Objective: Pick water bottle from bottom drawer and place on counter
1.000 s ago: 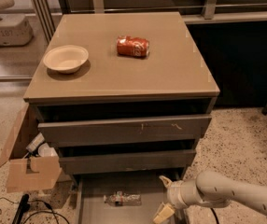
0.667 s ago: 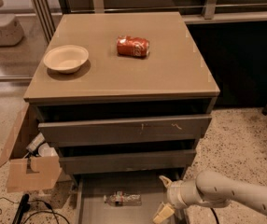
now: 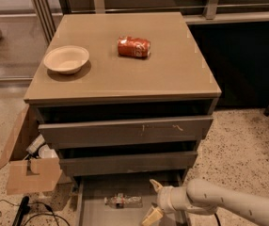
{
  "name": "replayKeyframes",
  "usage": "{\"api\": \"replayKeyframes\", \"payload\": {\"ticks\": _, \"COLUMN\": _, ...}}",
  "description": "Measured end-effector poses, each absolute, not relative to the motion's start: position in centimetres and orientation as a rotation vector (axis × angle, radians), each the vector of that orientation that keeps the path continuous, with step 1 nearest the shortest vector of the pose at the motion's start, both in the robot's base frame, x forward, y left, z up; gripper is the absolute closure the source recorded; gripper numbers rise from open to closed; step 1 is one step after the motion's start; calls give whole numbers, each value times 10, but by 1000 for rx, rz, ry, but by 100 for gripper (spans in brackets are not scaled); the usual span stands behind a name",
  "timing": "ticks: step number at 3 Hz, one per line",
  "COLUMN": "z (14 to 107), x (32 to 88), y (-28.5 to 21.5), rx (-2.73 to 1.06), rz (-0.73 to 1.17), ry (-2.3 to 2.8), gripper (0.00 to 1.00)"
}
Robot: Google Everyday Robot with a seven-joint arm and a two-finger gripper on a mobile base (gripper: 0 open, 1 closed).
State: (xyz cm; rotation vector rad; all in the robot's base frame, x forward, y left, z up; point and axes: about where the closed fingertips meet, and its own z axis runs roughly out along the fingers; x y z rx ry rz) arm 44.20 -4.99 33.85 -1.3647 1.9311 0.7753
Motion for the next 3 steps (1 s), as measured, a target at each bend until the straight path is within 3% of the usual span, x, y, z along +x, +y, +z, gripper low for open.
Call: {"api": "replayKeyframes", "payload": {"ticks": 3, "z": 259, "x": 463, "y": -2, "rx": -1308, "rz": 759, "ry": 1899, "gripper": 0}}
